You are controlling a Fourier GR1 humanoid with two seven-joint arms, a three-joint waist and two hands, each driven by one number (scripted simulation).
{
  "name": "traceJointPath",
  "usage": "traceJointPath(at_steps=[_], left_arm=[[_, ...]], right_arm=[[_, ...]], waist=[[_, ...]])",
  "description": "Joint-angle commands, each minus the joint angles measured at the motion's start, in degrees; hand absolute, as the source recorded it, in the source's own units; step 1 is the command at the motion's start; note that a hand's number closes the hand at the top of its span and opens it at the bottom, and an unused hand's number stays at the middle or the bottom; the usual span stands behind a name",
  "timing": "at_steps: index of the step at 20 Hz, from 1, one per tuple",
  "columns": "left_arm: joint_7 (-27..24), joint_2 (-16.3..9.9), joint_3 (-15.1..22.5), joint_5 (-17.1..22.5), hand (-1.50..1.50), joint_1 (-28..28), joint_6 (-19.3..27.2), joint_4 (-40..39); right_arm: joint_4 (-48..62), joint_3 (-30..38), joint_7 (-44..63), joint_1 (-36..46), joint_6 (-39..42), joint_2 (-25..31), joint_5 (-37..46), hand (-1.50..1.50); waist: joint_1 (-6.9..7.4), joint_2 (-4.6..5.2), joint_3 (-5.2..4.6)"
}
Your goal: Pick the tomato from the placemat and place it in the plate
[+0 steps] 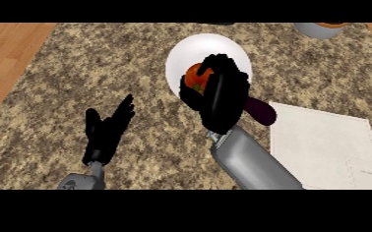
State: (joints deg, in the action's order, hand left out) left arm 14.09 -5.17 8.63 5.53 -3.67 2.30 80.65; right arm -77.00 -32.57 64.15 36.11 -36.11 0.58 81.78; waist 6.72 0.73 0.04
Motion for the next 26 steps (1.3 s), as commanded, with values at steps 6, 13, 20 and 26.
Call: traceJointPath(at_steps=[6, 13, 20, 26], left_arm=[[-0.5, -0.3, -1.4, 0.6, 0.0, 0.4, 0.3, 0.4], [-0.8, -0.6, -2.0, 0.5, 0.0, 0.4, 0.2, -0.4], [-2.4, -0.8, -1.9, 0.3, 0.0, 1.2, -0.5, -0.5], [-1.8, -0.5, -1.8, 0.0, 0.0, -1.1, -0.5, -0.9]], right_arm=[[12.3, 6.5, 13.7, 4.3, -13.8, -0.6, 6.0, 1.5], [23.7, 15.3, 6.7, 8.7, -23.2, -0.6, 1.7, 1.5], [37.9, 21.9, 1.8, 12.5, -16.4, -0.6, -10.3, -1.5], [44.6, 21.3, -12.3, 15.8, -20.2, -0.6, -28.0, -1.5]], waist=[[-1.67, 0.24, 0.01], [-2.61, 0.54, 0.06], [-1.83, 0.9, 0.02], [-0.92, 1.32, 0.17]])
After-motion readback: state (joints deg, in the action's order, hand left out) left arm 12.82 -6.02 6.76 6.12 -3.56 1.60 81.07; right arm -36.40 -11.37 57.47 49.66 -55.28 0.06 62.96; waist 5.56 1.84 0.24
